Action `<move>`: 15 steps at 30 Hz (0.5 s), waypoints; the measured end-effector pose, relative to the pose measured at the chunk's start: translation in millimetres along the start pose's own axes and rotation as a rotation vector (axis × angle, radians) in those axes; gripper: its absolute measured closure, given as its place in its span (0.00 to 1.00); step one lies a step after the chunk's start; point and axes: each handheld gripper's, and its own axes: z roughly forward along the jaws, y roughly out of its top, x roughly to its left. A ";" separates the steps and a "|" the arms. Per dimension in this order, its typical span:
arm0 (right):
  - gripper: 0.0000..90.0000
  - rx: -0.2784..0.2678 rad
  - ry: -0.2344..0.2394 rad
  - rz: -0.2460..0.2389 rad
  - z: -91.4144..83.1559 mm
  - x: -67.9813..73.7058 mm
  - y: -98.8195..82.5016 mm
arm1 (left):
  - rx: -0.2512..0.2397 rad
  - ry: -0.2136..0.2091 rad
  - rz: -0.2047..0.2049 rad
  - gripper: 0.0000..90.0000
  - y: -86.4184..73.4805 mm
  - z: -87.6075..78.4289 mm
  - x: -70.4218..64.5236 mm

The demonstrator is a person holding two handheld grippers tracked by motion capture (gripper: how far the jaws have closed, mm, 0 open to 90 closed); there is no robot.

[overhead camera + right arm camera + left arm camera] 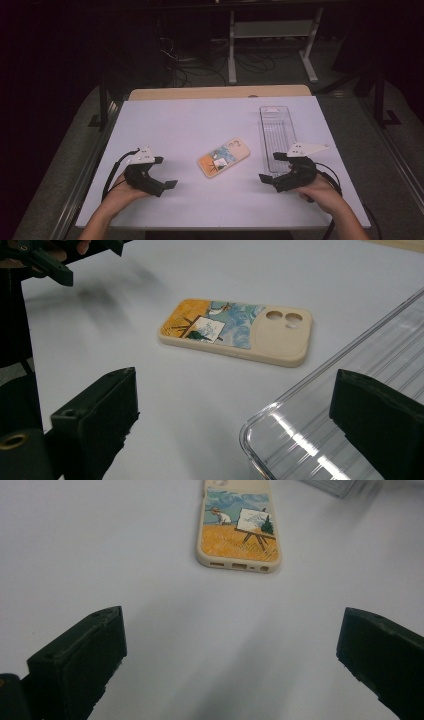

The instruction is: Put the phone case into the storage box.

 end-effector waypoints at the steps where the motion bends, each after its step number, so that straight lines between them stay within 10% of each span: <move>1: 0.05 0.000 0.000 0.001 0.0 0.0 0.0 | -0.004 -0.002 -0.005 0.00 0.7 -0.2 0.0; 15: 0.05 0.001 -0.001 -0.001 0.4 0.0 0.0 | -0.003 -0.021 -0.001 0.00 13.0 2.4 0.3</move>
